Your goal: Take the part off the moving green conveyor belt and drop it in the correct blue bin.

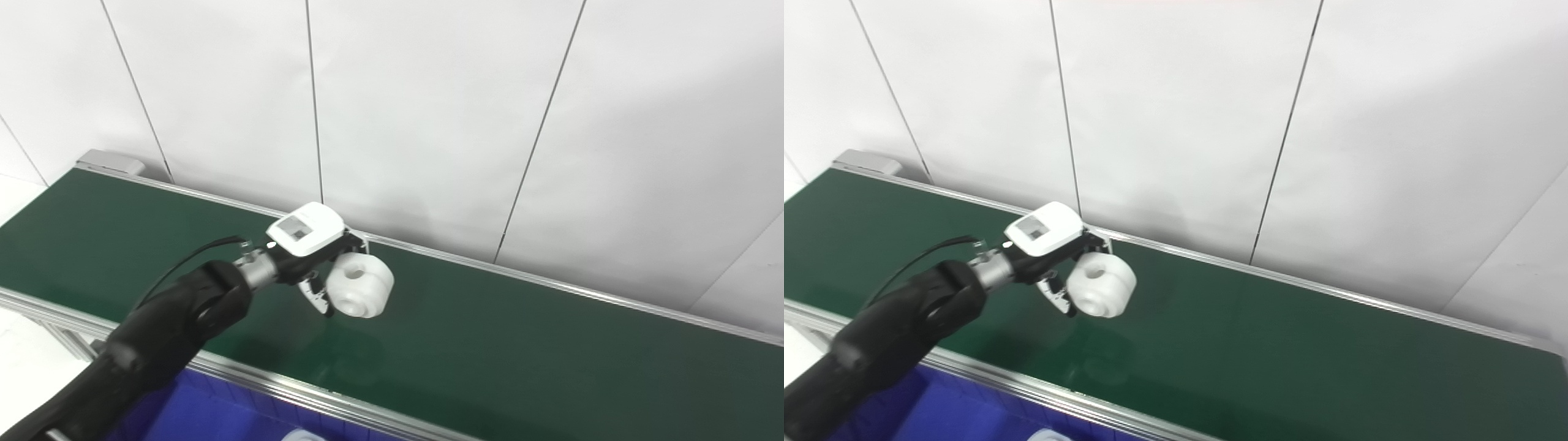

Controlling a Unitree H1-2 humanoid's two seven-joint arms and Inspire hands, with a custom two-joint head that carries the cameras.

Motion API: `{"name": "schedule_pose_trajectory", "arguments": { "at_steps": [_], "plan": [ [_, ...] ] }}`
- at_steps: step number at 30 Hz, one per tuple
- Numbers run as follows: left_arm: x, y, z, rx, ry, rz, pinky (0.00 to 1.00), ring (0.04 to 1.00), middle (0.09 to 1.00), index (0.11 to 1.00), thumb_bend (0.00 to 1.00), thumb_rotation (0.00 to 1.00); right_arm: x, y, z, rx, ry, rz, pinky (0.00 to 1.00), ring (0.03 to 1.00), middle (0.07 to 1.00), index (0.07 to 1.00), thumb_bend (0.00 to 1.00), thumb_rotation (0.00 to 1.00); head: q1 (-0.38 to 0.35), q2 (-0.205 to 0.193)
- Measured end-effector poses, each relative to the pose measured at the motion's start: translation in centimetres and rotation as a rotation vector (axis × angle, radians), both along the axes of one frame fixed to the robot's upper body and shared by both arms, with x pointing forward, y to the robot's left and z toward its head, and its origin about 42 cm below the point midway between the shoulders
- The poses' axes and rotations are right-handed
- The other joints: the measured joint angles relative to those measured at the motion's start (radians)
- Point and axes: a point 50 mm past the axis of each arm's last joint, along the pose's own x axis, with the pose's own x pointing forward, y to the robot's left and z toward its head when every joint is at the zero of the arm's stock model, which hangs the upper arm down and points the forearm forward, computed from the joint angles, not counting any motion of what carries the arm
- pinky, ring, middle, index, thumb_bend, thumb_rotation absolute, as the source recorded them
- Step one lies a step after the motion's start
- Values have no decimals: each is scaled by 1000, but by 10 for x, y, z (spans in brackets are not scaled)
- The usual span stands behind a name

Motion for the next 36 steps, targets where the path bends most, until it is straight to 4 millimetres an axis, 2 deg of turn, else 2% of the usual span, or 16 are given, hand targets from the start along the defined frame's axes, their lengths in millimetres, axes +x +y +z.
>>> {"name": "schedule_pose_trajectory", "arguments": {
  "at_steps": [2, 3, 5, 6, 8, 10, 14, 16, 17, 22, 24, 26, 30, 36],
  "plan": [
    [-15, 4, 11, -22, -23, 12, 330, 359, 422, 515, 519, 0, 0, -4, 3, -4, -3, -4, 1000, 1000, 1000, 1000, 889, 1000, 11, 11],
    [-22, 6, 16, -31, -31, 19, 363, 399, 457, 498, 520, 0, 0, -6, 4, -6, -2, -3, 1000, 1000, 1000, 1000, 886, 1000, 11, 11],
    [-36, 11, 22, -37, -25, 44, 395, 439, 488, 483, 522, 0, 1, -8, 7, -5, -3, 3, 1000, 1000, 1000, 1000, 880, 1000, 49, 60],
    [-47, 15, 26, -42, -22, 59, 396, 440, 489, 483, 522, 0, 1, -9, 8, -4, 0, 3, 1000, 1000, 1000, 1000, 879, 1000, 49, 60],
    [-63, 21, 32, -44, -10, 77, 394, 456, 499, 475, 522, 0, 1, -11, 12, -6, 2, 5, 1000, 1000, 1000, 1000, 867, 1000, 80, 98],
    [-78, 28, 37, -50, -1, 97, 379, 460, 502, 473, 522, 0, 2, -12, 16, -8, -1, 15, 1000, 1000, 1000, 1000, 856, 1000, 83, 101],
    [-111, 40, 41, -52, 33, 162, 369, 453, 496, 481, 522, 0, 3, -12, 22, -6, -9, 30, 1000, 1000, 1000, 1000, 855, 1000, 121, 144],
    [-125, 45, 39, -49, 64, 188, 383, 451, 496, 481, 522, 0, 3, -11, 26, 6, -6, 35, 1000, 1000, 1000, 1000, 850, 1000, 121, 144],
    [-132, 48, 38, -51, 76, 198, 384, 447, 496, 480, 522, 0, 3, -10, 28, 17, -7, 36, 1000, 1000, 1000, 1000, 849, 1000, 137, 166],
    [-176, 63, 24, -24, 155, 263, 396, 455, 508, 468, 521, 0, 8, -9, 39, 59, 9, 37, 1000, 1000, 1000, 1000, 844, 1000, 158, 186],
    [-190, 66, 18, -19, 175, 281, 384, 457, 514, 463, 520, 0, 11, -9, 43, 68, 1, 44, 1000, 1000, 1000, 1000, 827, 1000, 189, 207],
    [-202, 67, 13, -9, 193, 295, 354, 440, 510, 467, 521, 0, 14, -9, 47, 75, -16, 49, 1000, 1000, 1000, 1000, 814, 1000, 190, 207],
    [-213, 69, -2, -11, 228, 318, 332, 424, 498, 478, 522, 0, 16, -10, 47, 83, -16, 48, 1000, 1000, 1000, 1000, 817, 1000, 184, 207],
    [-215, 82, -23, -4, 274, 367, 371, 467, 511, 469, 521, 0, 16, -10, 46, 70, -11, 49, 1000, 1000, 1000, 1000, 843, 1000, 178, 198]
  ]
}}
